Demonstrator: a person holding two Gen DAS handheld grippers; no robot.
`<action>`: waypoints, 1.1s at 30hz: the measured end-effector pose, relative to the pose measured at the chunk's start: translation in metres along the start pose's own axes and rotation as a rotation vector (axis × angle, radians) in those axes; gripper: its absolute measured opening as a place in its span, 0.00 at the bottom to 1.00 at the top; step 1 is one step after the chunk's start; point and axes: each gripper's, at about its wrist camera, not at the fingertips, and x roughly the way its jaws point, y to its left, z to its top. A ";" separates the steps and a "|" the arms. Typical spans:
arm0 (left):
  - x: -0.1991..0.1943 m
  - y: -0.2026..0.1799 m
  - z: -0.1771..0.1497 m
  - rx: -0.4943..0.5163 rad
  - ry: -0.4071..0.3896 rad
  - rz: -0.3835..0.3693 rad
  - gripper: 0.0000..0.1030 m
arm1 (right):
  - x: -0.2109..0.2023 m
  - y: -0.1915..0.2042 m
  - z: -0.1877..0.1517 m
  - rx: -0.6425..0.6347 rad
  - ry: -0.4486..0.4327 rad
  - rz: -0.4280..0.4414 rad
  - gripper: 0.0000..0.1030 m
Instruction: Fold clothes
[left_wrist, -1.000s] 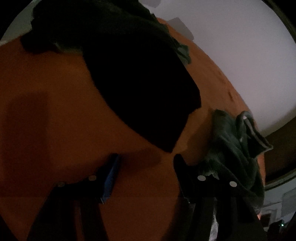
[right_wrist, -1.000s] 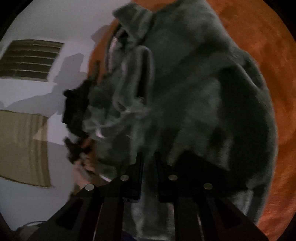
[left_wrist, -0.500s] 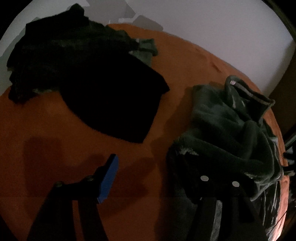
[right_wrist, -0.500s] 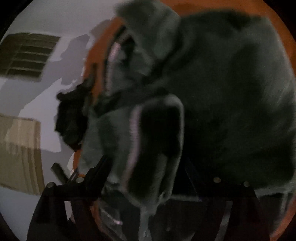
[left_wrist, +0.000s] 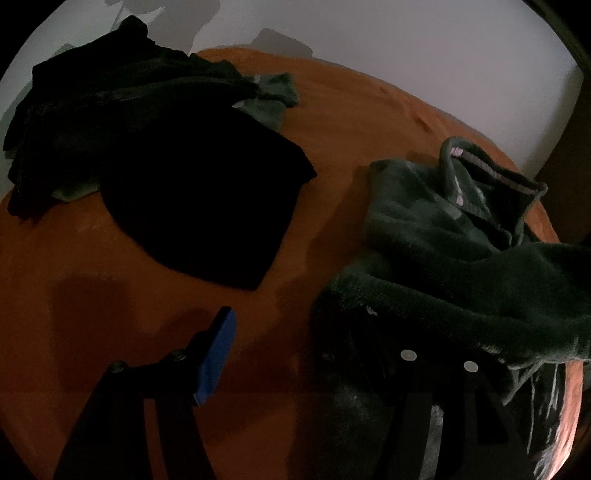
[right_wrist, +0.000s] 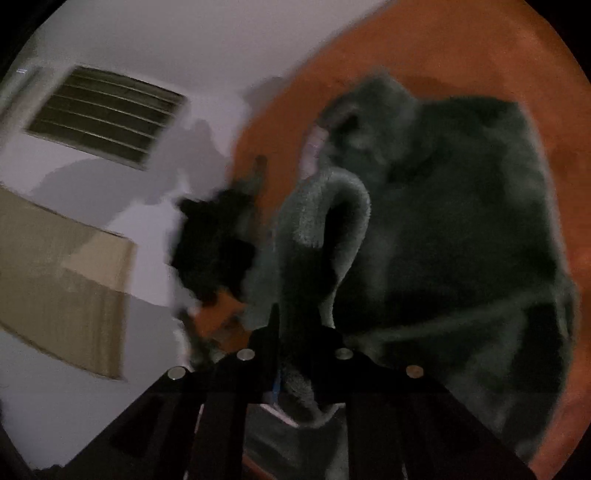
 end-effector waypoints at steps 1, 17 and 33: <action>-0.001 0.000 0.000 0.002 0.001 0.003 0.64 | 0.006 -0.006 -0.003 0.013 0.038 -0.070 0.13; 0.012 -0.011 0.000 0.099 0.029 0.006 0.64 | 0.041 -0.021 0.040 -0.090 0.091 -0.354 0.62; 0.031 -0.046 0.010 0.193 -0.049 0.088 0.64 | 0.022 0.036 0.024 -0.362 0.029 -0.227 0.14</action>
